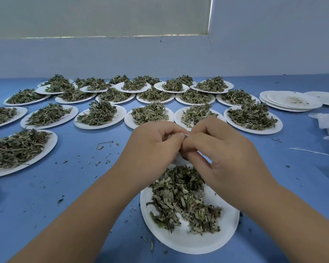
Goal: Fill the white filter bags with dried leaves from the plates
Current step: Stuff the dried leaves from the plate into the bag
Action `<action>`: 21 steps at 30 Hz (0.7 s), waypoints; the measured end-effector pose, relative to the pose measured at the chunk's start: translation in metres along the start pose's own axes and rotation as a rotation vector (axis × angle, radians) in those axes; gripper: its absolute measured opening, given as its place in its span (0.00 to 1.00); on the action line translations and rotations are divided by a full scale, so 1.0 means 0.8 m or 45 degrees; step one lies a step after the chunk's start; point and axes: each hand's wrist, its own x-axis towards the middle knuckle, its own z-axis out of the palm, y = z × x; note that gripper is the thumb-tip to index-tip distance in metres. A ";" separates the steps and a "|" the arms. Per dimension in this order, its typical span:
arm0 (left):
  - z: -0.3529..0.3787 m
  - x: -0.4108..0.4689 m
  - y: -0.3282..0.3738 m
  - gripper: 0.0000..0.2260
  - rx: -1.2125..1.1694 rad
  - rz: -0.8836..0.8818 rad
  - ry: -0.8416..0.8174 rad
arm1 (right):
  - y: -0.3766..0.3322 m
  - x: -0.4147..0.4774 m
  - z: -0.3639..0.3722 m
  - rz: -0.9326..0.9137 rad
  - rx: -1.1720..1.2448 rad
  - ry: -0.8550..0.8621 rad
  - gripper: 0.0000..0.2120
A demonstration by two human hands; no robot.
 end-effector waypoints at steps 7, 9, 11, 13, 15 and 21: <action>-0.003 -0.003 0.005 0.11 -0.207 -0.026 0.014 | 0.010 -0.001 0.007 -0.016 0.065 0.029 0.02; -0.005 -0.001 0.005 0.11 -0.183 -0.018 0.042 | 0.013 -0.003 0.007 -0.001 0.181 0.066 0.03; -0.007 0.001 0.003 0.13 -0.115 -0.019 0.088 | 0.016 -0.003 0.006 0.043 0.264 0.112 0.03; -0.009 0.003 0.000 0.14 -0.104 -0.038 0.112 | 0.017 -0.002 0.007 0.162 0.303 0.127 0.03; -0.010 0.005 -0.001 0.12 -0.138 -0.072 0.112 | 0.016 -0.002 0.008 0.358 0.372 0.085 0.07; -0.009 0.003 0.001 0.12 -0.222 -0.091 0.090 | 0.019 0.000 0.020 0.829 0.742 -0.213 0.09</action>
